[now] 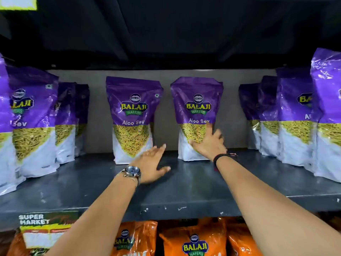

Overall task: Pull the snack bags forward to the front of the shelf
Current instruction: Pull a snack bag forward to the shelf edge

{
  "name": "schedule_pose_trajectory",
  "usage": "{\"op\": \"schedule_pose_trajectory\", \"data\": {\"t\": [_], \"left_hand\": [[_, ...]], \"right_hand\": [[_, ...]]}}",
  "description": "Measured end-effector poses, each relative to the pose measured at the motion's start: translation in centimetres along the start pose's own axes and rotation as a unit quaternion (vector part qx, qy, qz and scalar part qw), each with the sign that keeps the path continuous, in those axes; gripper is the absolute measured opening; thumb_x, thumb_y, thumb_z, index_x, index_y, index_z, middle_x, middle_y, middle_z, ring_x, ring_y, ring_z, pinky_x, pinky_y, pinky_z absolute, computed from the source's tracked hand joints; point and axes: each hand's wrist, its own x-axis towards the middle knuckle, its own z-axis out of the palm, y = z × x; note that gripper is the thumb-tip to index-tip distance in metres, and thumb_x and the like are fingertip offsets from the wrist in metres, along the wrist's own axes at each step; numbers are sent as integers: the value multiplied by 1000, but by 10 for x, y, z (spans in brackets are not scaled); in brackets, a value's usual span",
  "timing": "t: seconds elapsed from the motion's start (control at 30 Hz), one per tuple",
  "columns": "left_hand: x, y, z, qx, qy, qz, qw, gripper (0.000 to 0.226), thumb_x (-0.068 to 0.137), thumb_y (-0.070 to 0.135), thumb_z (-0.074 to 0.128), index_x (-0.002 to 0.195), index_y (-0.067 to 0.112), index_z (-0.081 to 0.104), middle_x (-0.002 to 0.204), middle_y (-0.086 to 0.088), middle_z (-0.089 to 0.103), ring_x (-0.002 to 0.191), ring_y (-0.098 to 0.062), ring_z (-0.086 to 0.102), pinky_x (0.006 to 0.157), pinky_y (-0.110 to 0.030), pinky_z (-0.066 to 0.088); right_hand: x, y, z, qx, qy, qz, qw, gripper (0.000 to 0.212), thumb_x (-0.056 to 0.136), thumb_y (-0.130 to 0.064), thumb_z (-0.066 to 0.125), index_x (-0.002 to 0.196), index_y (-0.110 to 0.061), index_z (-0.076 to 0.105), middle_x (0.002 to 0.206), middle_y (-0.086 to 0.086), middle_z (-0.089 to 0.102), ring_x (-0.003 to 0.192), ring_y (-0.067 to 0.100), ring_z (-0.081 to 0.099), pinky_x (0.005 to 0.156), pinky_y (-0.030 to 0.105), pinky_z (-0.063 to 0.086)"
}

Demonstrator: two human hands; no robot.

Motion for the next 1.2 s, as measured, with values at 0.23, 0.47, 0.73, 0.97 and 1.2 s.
{"op": "schedule_pose_trajectory", "data": {"t": [0.23,0.47,0.73,0.97,1.2], "left_hand": [[9,-2,20,-90,-140,-46,985,62,93,48,33,145,15,24,157,-4,18,144,-18,16,117,-27,11],[10,-5,22,-88,-133,-41,986,62,92,50,33,144,16,27,156,-2,20,143,-16,19,116,-25,14],[6,-3,20,-99,-139,-52,984,63,92,51,33,144,17,26,156,-1,21,143,-17,19,116,-27,14],[5,-1,17,-105,-145,-53,982,62,92,50,33,144,16,27,156,-2,20,143,-18,19,116,-28,14],[5,-2,18,-110,-139,-61,982,62,92,51,34,144,18,28,156,-1,20,143,-17,19,116,-28,14]], "right_hand": [[20,-3,24,33,-9,43,998,100,74,-42,72,146,-17,7,150,30,7,135,49,22,107,53,29],[19,0,23,31,20,12,999,92,76,-35,72,144,-15,14,137,29,31,121,45,43,100,46,39],[8,-2,13,12,23,10,1000,93,74,-34,73,146,-24,15,137,26,28,118,48,44,98,44,41],[-6,-3,-4,4,13,3,1000,92,73,-32,75,144,-21,17,135,25,29,117,45,46,97,41,42],[-25,0,-17,7,17,-4,1000,90,73,-34,74,144,-25,19,135,22,29,116,45,47,93,41,45]]}}
